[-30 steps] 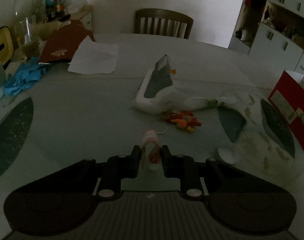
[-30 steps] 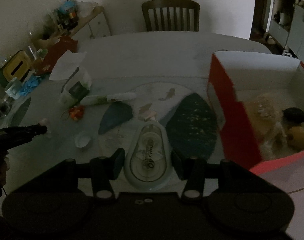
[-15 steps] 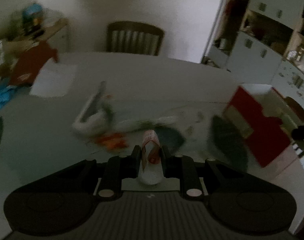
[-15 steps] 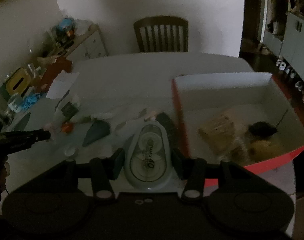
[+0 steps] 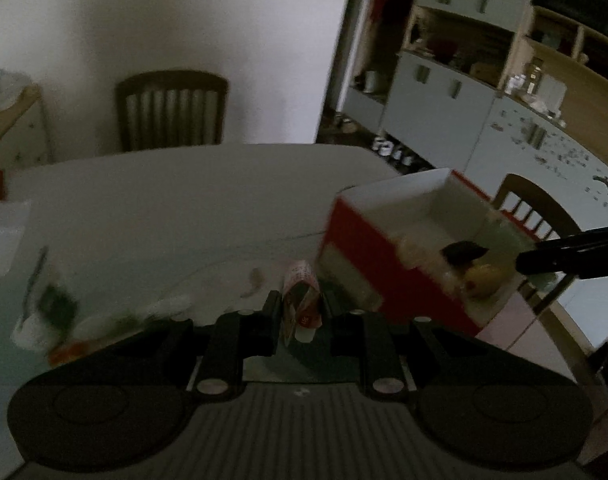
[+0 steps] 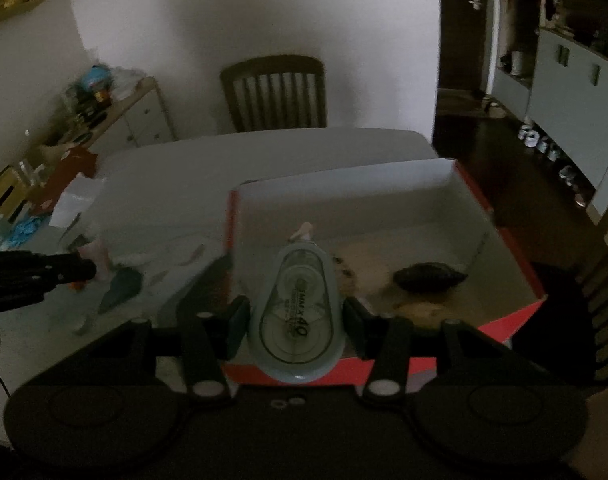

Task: Organize objects
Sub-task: 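Carry the pink cup and tape dispenser with both tools into the shoebox, then open both tools to release the pink cup and tape dispenser in the box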

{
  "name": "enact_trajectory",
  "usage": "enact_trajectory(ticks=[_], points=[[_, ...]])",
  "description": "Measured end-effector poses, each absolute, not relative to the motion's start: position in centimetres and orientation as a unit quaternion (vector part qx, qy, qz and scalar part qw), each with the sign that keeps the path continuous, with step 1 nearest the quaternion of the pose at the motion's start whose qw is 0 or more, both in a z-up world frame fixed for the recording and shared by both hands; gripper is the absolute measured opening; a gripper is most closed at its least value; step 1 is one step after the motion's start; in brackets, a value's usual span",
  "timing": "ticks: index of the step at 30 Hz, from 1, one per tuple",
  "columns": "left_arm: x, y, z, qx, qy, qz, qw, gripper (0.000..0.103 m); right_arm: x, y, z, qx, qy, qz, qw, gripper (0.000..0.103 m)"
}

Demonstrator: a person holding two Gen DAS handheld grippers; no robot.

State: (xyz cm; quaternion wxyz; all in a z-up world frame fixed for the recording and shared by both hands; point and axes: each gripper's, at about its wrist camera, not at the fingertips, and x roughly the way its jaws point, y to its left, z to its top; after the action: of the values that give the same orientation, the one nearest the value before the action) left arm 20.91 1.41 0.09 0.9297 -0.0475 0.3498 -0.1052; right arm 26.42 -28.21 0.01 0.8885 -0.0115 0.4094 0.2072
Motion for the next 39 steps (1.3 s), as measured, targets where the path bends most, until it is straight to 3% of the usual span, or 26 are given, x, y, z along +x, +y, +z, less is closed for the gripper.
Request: enact_trajectory(ticks=[20, 39], points=[[30.0, -13.6, 2.0, 0.041, 0.345, -0.214, 0.913, 0.02, 32.6, -33.8, -3.3, -0.047, 0.421, 0.168, 0.89, 0.05], [38.7, -20.9, -4.3, 0.075, 0.44, -0.223, 0.867, 0.02, 35.1, -33.4, -7.4, -0.103, 0.444, 0.188, 0.87, 0.05]])
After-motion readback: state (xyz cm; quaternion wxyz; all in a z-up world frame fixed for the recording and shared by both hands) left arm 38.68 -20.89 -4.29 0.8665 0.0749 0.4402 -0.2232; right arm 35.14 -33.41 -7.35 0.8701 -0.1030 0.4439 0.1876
